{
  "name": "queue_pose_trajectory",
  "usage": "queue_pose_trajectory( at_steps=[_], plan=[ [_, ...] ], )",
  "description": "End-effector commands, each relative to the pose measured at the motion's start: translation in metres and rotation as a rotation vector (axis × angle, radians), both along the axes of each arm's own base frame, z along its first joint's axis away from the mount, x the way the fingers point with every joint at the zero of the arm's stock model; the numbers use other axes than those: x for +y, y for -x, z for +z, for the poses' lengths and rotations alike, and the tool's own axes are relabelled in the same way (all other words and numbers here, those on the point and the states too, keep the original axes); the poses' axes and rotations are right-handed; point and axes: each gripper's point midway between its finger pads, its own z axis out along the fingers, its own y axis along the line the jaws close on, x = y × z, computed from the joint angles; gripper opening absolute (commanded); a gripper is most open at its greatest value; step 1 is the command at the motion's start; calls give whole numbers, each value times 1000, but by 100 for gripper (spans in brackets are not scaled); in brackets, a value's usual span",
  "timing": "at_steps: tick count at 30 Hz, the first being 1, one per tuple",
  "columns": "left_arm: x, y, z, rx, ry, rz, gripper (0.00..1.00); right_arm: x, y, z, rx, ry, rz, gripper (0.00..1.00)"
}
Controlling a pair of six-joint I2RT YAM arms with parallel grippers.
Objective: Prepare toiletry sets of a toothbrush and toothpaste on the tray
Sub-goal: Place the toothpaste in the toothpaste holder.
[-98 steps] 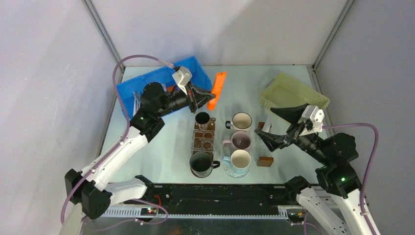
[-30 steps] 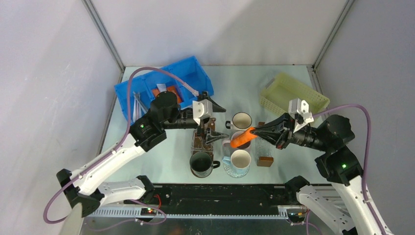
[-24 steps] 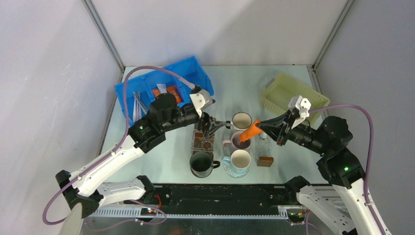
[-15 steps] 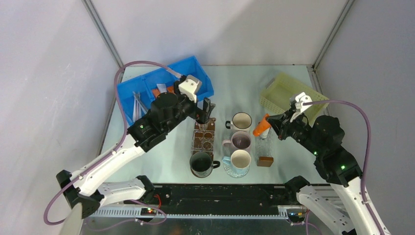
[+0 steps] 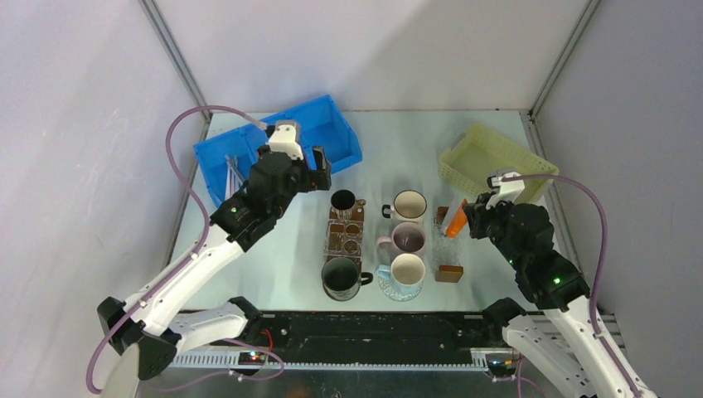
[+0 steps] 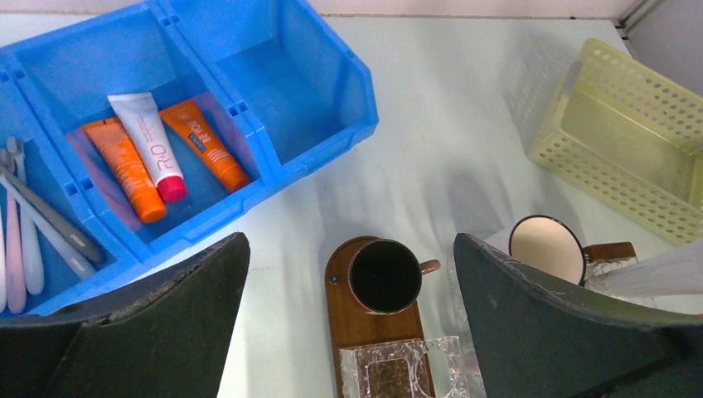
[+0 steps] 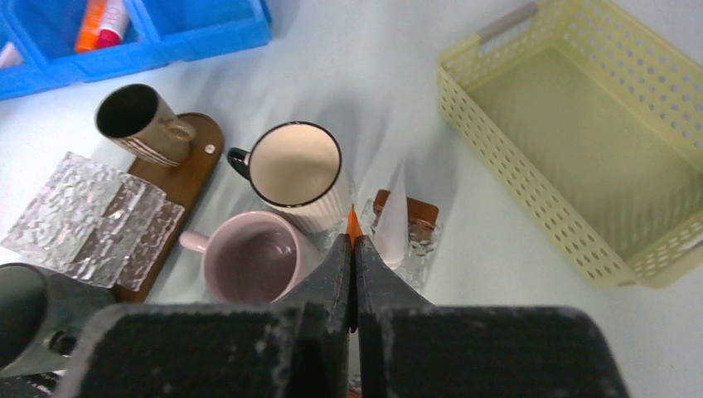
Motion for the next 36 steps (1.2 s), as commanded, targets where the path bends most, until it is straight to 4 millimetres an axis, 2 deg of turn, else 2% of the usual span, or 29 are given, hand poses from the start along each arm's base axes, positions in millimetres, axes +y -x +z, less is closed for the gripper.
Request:
queue_pose_trajectory(
  at_steps=[1, 11, 36],
  plan=[
    [19, 1, 11, -20, 70, 89, 100, -6, -13, 13, -85, -47, -78, 0],
    [40, 0, 11, -31, 98, 166, 100, -12, -18, -14, -65, -67, -143, 0],
    [52, -2, -1, -18, 106, 215, 100, -13, -21, -59, 4, -91, -216, 0]
  ],
)
